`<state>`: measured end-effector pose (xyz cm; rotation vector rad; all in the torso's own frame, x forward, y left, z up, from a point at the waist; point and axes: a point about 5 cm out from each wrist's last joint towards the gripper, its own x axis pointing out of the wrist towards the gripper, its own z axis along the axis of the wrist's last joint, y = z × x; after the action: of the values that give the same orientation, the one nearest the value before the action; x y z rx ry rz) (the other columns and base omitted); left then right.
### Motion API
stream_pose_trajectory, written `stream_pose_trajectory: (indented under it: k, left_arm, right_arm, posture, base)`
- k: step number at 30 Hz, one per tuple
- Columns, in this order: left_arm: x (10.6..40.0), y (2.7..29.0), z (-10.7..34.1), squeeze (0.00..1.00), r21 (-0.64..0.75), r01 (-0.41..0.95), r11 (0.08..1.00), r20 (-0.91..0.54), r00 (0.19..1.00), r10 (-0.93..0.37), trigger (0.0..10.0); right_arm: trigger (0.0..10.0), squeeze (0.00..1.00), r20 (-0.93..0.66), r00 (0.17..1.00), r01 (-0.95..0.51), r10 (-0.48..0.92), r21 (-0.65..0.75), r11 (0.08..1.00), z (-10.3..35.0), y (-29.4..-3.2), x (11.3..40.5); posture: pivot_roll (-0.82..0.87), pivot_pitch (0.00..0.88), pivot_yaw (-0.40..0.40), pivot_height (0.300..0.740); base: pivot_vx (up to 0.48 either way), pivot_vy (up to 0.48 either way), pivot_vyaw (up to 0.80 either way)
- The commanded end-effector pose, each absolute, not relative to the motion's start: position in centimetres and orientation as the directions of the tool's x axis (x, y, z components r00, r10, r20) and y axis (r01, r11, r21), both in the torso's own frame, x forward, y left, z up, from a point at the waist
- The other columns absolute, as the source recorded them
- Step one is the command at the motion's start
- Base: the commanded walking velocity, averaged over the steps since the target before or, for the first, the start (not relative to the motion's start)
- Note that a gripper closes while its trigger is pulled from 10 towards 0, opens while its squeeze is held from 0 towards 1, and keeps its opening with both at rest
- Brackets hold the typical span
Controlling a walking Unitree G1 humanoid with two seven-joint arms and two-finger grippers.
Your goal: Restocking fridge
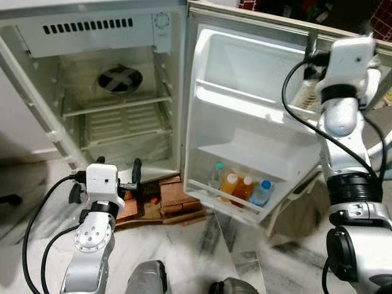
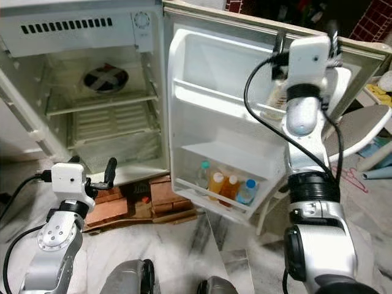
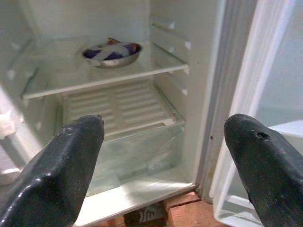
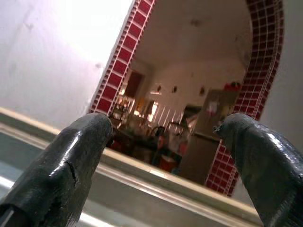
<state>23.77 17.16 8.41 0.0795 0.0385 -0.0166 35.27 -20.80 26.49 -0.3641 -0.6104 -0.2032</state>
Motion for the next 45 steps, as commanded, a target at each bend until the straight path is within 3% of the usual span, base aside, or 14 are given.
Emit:
stream_pose_trajectory:
  k: [1,7,8,10,11,12,30,36,45]
  left_arm:
    - [23.9,17.1,8.6,0.00,0.091,0.021,0.996,-0.042,0.999,-0.017,10.0]
    - [23.8,17.2,8.2,0.00,0.134,-0.005,0.991,-0.074,0.997,0.015,10.0]
    - [23.8,17.3,8.1,0.00,0.138,-0.011,0.990,-0.079,0.997,0.022,10.0]
    - [23.8,17.3,8.0,0.00,0.140,-0.014,0.990,-0.083,0.996,0.026,10.0]
    - [23.8,17.3,8.0,0.00,0.141,-0.013,0.990,-0.084,0.996,0.025,10.0]
    - [23.9,17.3,8.1,0.00,0.139,-0.007,0.990,-0.079,0.997,0.019,10.0]
    - [24.2,17.1,8.4,0.00,0.151,-0.011,0.989,-0.062,0.998,0.020,10.0]
    - [24.3,17.0,8.3,0.00,0.152,-0.008,0.988,-0.065,0.998,0.018,10.0]
    - [24.3,16.9,8.3,0.00,0.154,-0.010,0.988,-0.065,0.998,0.020,10.0]
  right_arm:
    - [10.0,1.00,0.589,0.806,0.272,-0.058,-0.281,0.920,26.3,-20.4,35.0]
    - [10.0,1.00,0.612,0.791,0.242,0.001,-0.314,0.918,26.5,-19.1,33.5]
    - [10.0,0.83,0.607,0.795,0.234,0.009,-0.321,0.918,26.3,-19.0,33.3]
    - [10.0,0.29,0.598,0.802,0.225,0.017,-0.328,0.917,25.8,-18.9,33.0]
    - [10.0,0.29,0.594,0.805,0.223,0.017,-0.329,0.918,25.7,-18.9,32.9]
    - [10.0,0.00,0.583,0.812,0.221,0.011,-0.326,0.919,25.3,-18.9,32.8]
    - [10.0,0.00,0.538,0.843,0.211,0.021,-0.366,0.906,23.9,-18.9,32.4]
    - [10.0,0.00,0.542,0.840,0.280,-0.006,-0.425,0.860,23.2,-20.3,32.1]
    - [10.0,0.00,0.474,0.872,0.319,-0.123,-0.359,0.877,22.0,-22.1,32.8]
  posture:
    - [0.08,0.067,-0.035,0.740]
    - [0.08,0.070,-0.035,0.740]
    - [0.08,0.070,-0.035,0.740]
    - [0.08,0.067,-0.033,0.740]
    - [0.08,0.067,-0.033,0.740]
    - [0.08,0.066,-0.032,0.740]
    - [0.09,0.055,-0.035,0.740]
    - [0.08,0.055,-0.035,0.740]
    - [0.09,0.060,-0.035,0.740]
  base:
    - [0.000,0.000,0.00]
    - [0.000,0.000,0.00]
    - [0.000,0.000,0.00]
    - [0.000,-0.255,0.00]
    - [0.000,-0.255,0.00]
    - [-0.266,-0.341,0.00]
    - [0.000,-0.380,0.00]
    - [0.000,-0.406,0.00]
    - [0.000,-0.413,0.00]
